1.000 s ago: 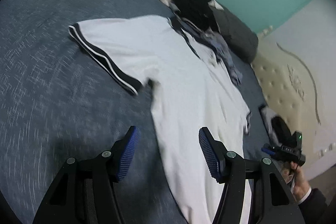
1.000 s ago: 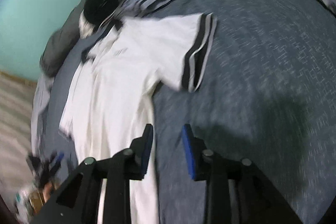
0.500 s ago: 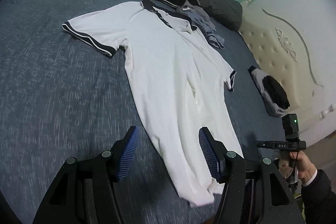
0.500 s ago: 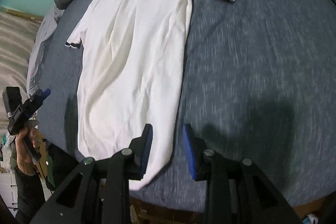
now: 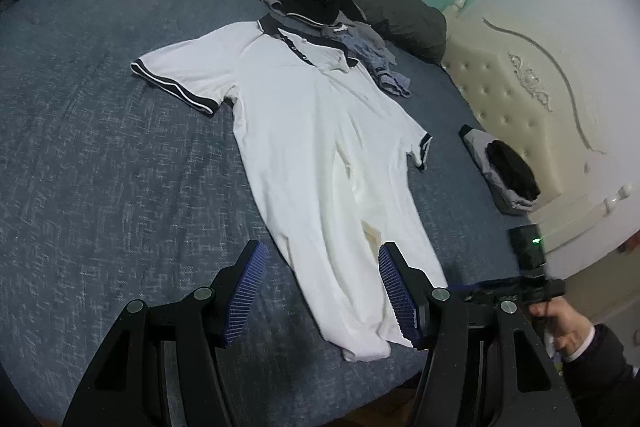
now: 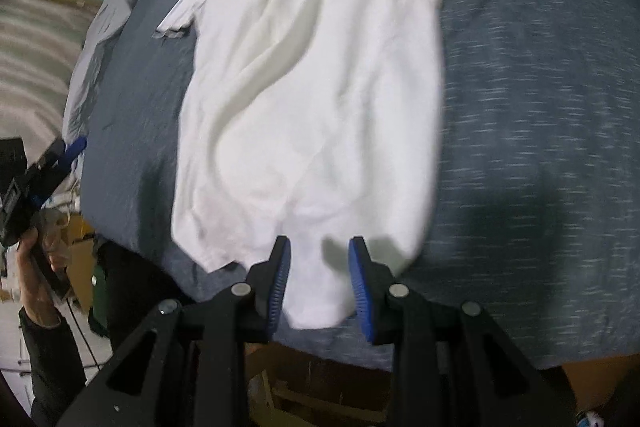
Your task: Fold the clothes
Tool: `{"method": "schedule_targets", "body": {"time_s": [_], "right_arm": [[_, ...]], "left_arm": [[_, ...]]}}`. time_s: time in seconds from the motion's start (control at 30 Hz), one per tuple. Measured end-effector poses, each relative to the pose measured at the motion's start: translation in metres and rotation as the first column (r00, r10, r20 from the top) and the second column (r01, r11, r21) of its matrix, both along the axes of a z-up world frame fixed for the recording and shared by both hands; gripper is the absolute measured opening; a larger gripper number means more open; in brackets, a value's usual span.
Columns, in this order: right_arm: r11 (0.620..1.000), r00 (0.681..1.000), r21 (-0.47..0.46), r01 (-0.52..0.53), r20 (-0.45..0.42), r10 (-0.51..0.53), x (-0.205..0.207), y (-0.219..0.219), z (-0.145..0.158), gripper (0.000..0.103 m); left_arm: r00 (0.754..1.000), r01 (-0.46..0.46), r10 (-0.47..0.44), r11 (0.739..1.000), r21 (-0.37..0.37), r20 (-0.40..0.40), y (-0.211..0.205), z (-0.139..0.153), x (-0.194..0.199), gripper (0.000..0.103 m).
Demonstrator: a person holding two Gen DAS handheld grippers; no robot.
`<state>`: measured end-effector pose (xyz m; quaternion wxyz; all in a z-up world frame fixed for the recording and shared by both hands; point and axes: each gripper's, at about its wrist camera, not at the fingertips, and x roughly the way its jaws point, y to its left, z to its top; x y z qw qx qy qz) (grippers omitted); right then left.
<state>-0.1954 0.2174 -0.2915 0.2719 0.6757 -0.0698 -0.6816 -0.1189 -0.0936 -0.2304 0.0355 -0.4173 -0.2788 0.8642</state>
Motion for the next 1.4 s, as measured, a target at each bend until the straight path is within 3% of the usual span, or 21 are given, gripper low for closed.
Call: {"method": "schedule_targets", "body": {"time_s": [0.13,0.4,0.47,0.7,1.07,1.4], "right_arm": [[1.000,0.998,0.010,-0.022,0.063,0.021,0.002,-0.023,-0.015,0.030],[0.997,0.998,0.071,-0.032,0.058,0.028,0.006,-0.038,-0.030,0.029],[0.996,0.998,0.081,-0.049,0.036,0.046,0.007,-0.040,-0.031,0.008],[0.997,0.999,0.069,-0.047,-0.017,0.049,0.008,-0.027,-0.018,0.002],[0.998,0.989,0.004,0.067,-0.130,-0.066,-0.006,0.065,0.048,0.002],[0.967,0.943,-0.053,0.248,-0.217,-0.254,-0.027,0.160,0.084,0.000]], "left_arm": [[1.000,0.005,-0.005,1.000,0.006,-0.010,0.004,0.003,0.005,0.063],[1.000,0.004,-0.003,1.000,0.016,-0.026,0.003,0.007,0.010,0.063],[1.000,0.001,-0.001,1.000,0.018,-0.025,0.003,0.006,0.011,0.063],[1.000,0.000,0.001,1.000,0.021,-0.014,0.003,0.001,0.008,0.063],[0.998,0.053,-0.054,0.998,0.035,0.039,0.018,-0.018,-0.005,0.063],[0.987,0.091,-0.100,0.993,0.074,0.124,0.041,-0.059,-0.019,0.063]]}}
